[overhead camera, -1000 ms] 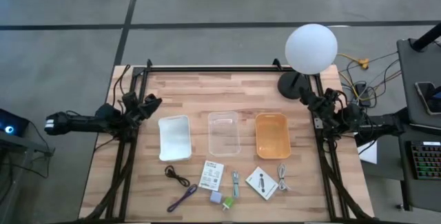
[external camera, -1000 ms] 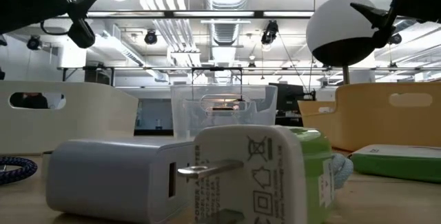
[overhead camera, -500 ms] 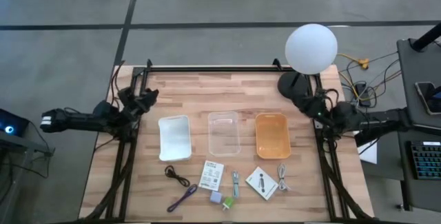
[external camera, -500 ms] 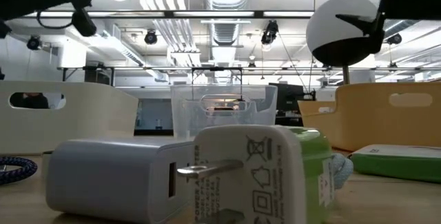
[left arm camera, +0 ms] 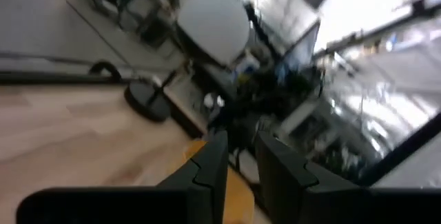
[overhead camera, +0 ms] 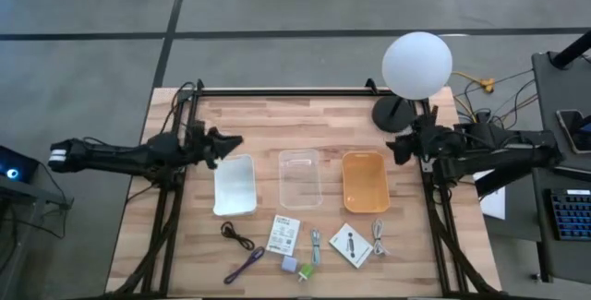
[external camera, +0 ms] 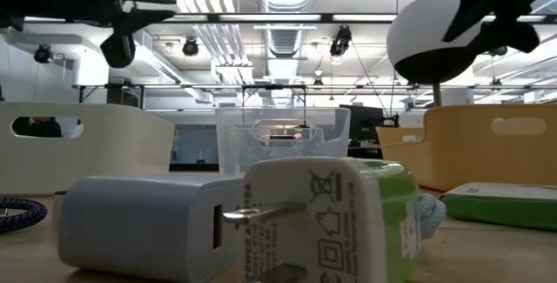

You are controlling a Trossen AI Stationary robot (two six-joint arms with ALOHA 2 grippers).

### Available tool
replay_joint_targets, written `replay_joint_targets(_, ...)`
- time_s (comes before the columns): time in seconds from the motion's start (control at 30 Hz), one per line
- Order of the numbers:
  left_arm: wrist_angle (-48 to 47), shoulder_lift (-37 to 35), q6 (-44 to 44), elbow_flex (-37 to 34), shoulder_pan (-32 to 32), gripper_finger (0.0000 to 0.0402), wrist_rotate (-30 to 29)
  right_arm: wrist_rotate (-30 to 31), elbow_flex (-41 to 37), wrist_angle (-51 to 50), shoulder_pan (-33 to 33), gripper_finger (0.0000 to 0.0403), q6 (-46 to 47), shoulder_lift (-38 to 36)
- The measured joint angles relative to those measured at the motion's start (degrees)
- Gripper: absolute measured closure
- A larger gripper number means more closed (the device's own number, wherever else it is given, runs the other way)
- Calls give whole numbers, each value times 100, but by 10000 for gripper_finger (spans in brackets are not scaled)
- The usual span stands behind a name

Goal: Pick and place items into bin
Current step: Put the white charger cable into the white bin

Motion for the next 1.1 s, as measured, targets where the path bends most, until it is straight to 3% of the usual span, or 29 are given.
replay_joint_targets(0.13, -230, 348, 621, 325, -17, 345, 375, -1185, 301, -535, 176, 184, -290, 692)
replay_joint_targets(0.27, -632, 637, 1049, 713, -17, 359, 418, -1640, 484, -1322, 652, 184, 314, 1473)
replay_joint_targets(0.43, -1197, 878, 1133, 928, -17, 370, 485, -1991, 673, -1430, 1520, 184, 2026, 2153)
replay_joint_targets(0.63, -1378, 946, 1133, 895, -14, 371, 555, -3475, 852, -1364, 2450, 184, 4611, 2911)
replay_joint_targets(0.83, -1940, 944, 1139, 891, -6, 358, 556, -3557, 1190, -302, 3275, 184, 5740, 3914)
replay_joint_targets(1.1, -2389, 825, 1137, 893, -6, 304, 968, -3372, 2028, 109, 3584, 184, 5717, 5604)
